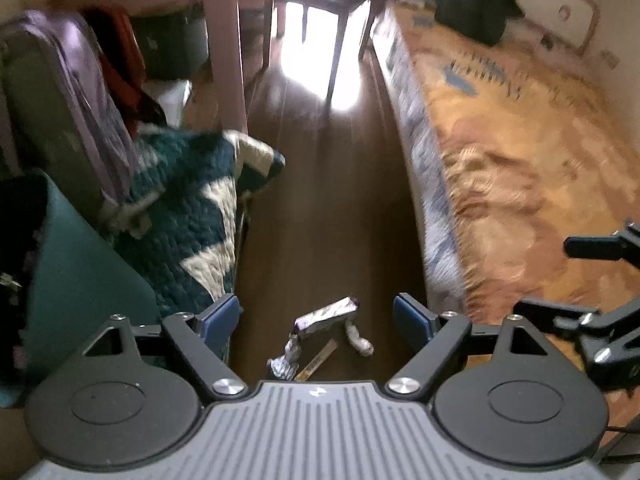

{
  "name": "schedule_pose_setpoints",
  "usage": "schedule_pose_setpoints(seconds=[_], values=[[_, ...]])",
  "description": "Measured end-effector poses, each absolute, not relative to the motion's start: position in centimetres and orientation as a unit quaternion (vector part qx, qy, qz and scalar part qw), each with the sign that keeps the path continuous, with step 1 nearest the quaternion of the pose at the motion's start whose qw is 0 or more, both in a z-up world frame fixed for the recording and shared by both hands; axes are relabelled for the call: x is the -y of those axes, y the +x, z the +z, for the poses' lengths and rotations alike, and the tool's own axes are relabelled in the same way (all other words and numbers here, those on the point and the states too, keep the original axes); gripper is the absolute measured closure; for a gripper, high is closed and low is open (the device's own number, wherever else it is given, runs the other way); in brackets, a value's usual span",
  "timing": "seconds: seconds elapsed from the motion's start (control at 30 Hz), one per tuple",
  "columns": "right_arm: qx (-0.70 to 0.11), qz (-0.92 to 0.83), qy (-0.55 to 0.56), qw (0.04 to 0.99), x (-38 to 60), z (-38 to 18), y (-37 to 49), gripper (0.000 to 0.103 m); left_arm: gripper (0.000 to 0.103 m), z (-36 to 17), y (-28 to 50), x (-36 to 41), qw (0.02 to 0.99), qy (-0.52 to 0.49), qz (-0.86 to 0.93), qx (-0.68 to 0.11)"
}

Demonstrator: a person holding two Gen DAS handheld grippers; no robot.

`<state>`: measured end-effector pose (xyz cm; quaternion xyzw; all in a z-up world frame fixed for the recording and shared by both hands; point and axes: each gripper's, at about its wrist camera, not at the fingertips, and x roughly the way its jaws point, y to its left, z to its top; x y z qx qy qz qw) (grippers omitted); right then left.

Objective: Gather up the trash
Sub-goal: 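Lower both tools toward the white snack box on the floor, then grasp the white tissue with right tool while left tool grasps beige stick wrapper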

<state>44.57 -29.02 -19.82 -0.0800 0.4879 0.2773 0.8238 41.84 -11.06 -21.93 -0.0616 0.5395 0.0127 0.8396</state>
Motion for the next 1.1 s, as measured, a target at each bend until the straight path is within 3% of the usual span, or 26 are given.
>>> schedule_pose_setpoints(seconds=[0.37, 0.67, 1.1], values=[[-0.558, 0.205, -0.027, 0.804, 30.8, -40.4, 47.7, 0.005, 0.018, -43.1, 42.7, 11.0, 0.796, -0.056, 0.005, -0.603], [-0.588, 0.194, -0.026, 0.784, 29.6, -55.3, 48.6, 0.008, 0.018, -57.5, 42.4, 13.7, 0.773, -0.028, -0.008, -0.633], [-0.636, 0.182, -0.049, 0.748, 30.0, -74.2, 50.3, 0.022, 0.018, -76.0, 43.3, 17.2, 0.753, 0.001, -0.016, -0.657]])
